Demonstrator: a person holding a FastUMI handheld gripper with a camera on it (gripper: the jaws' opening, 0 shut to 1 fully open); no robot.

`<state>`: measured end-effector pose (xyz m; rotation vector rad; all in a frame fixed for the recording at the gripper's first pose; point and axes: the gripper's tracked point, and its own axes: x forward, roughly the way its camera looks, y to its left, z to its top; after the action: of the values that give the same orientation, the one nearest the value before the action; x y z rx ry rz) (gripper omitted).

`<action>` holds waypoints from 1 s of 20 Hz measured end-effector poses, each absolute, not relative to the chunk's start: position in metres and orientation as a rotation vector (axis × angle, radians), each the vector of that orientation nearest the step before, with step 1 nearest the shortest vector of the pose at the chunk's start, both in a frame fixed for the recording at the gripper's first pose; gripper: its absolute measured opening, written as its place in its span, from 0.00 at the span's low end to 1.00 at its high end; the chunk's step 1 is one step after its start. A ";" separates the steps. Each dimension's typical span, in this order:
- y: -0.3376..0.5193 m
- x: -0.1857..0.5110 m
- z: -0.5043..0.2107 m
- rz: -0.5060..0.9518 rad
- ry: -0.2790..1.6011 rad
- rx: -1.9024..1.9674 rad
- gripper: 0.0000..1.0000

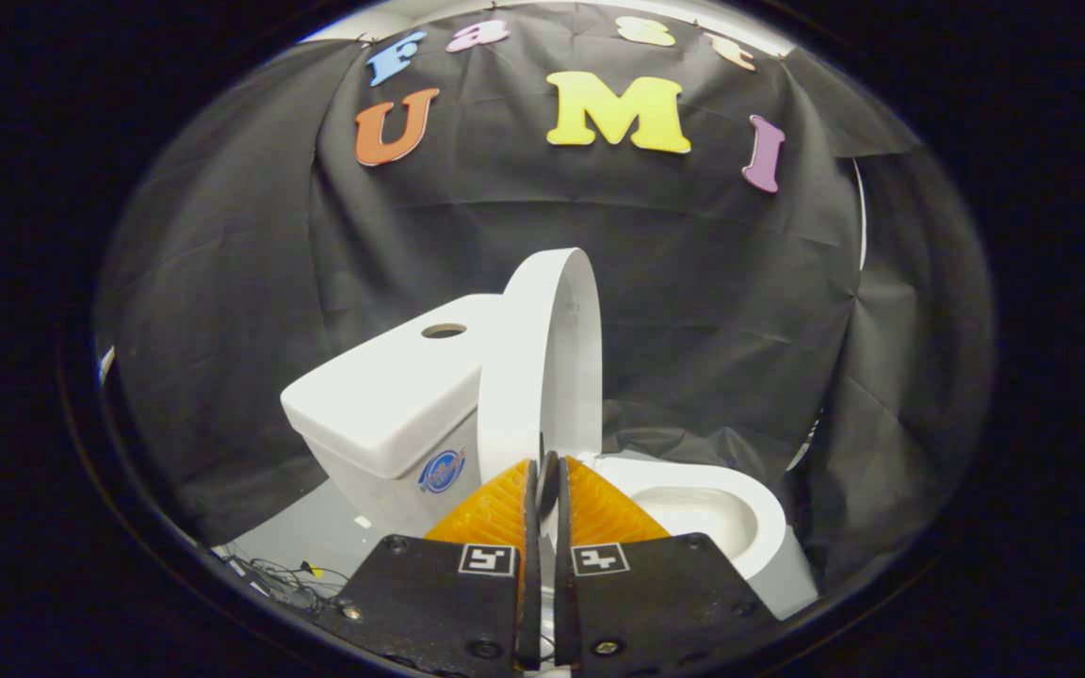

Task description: Open the toilet lid.

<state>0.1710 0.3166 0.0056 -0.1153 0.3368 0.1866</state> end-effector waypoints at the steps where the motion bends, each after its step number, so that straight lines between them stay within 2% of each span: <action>1: 0.318 0.171 0.004 0.192 0.346 -0.140 0.09; 4: 0.320 0.167 0.006 0.241 0.339 -0.171 0.21; 7: 0.312 0.155 0.026 0.289 0.260 -0.147 0.25; 9: 0.307 0.140 0.039 0.330 0.199 -0.125 0.45; 15: 0.236 0.088 0.075 0.299 0.012 -0.029 0.93; 16: 0.223 0.080 0.073 0.297 0.000 -0.005 0.96; 20: 0.143 0.054 0.055 0.195 -0.046 0.035 0.96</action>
<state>0.0536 0.1425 0.0550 0.0352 -0.0462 0.1947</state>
